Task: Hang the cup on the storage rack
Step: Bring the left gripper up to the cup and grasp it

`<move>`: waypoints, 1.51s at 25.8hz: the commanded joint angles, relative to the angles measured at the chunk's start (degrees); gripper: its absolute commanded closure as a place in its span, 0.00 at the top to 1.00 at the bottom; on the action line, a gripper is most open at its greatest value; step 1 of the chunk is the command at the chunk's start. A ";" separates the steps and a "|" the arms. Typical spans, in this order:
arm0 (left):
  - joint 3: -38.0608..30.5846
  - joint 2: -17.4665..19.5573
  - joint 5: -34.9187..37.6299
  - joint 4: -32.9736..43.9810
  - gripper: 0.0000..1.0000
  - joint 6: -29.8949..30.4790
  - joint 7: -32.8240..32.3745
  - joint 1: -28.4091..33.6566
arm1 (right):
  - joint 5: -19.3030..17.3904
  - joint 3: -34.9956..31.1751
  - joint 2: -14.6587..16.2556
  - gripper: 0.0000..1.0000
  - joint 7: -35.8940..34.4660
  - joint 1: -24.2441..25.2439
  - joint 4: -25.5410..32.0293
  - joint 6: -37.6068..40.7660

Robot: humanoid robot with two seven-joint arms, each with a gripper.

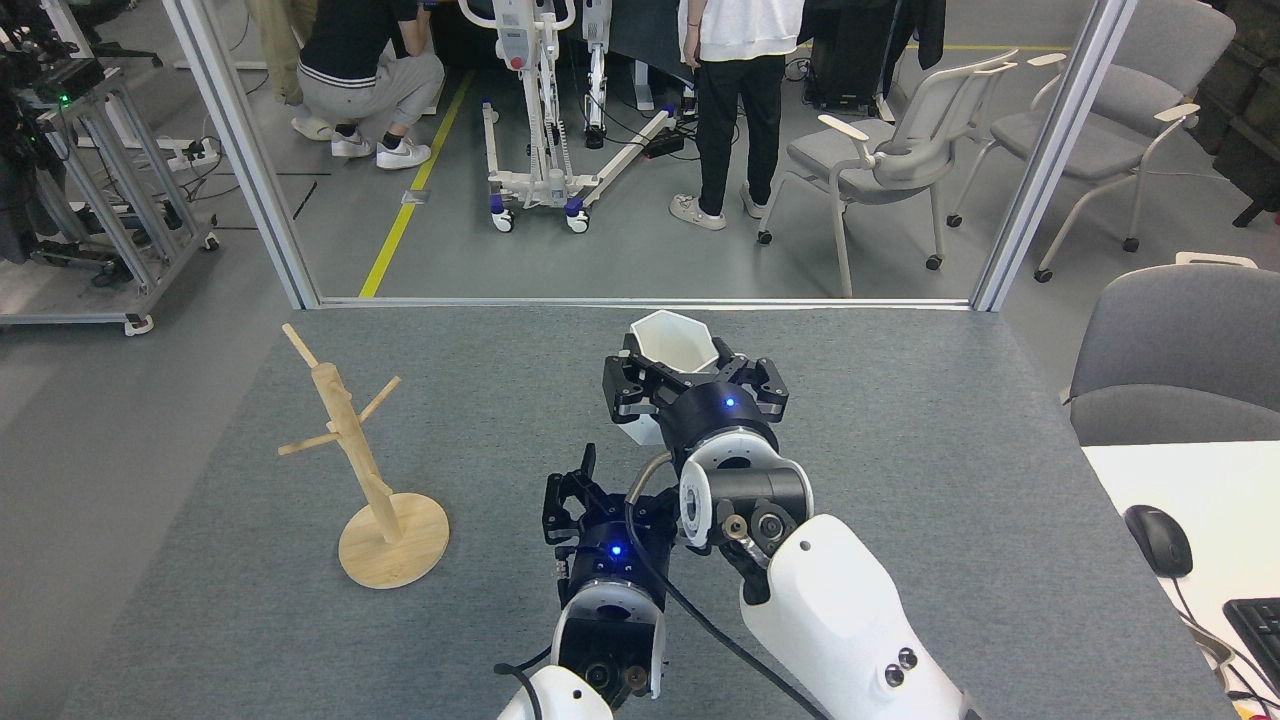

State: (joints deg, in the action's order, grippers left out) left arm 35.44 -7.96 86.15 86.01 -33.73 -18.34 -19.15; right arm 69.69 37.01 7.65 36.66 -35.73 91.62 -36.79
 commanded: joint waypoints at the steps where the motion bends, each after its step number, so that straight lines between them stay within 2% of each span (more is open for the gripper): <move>1: 0.07 -0.04 0.07 0.12 0.97 -0.02 0.32 -0.01 | 0.10 0.08 -0.18 0.00 0.08 0.23 -0.04 -0.21; 9: 0.07 -0.04 -0.02 -2.60 0.96 1.65 1.20 -3.18 | 1.33 0.70 -0.62 0.00 0.08 0.31 -1.00 -0.21; 28: -0.02 -0.13 -2.22 -11.92 0.94 1.91 1.03 -10.12 | 1.59 0.79 -0.70 0.00 0.17 0.49 -1.27 -0.21; 30: -0.02 -0.13 -3.10 -12.36 0.80 2.35 1.20 -10.74 | 1.68 0.79 -0.70 0.00 0.08 0.58 -1.27 -0.21; 35: -0.02 -0.13 -3.63 -13.24 0.65 3.67 1.11 -11.09 | 1.68 0.79 -0.79 0.00 0.17 1.10 -1.36 -0.21; 39: -0.02 -0.13 -3.63 -13.06 0.43 3.93 0.85 -11.09 | 1.68 0.79 -0.79 0.00 0.17 1.10 -1.27 -0.13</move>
State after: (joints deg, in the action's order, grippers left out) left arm 35.44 -8.11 82.58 72.92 -29.93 -17.38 -30.17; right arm 71.38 37.81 6.86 36.27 -34.71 90.29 -36.75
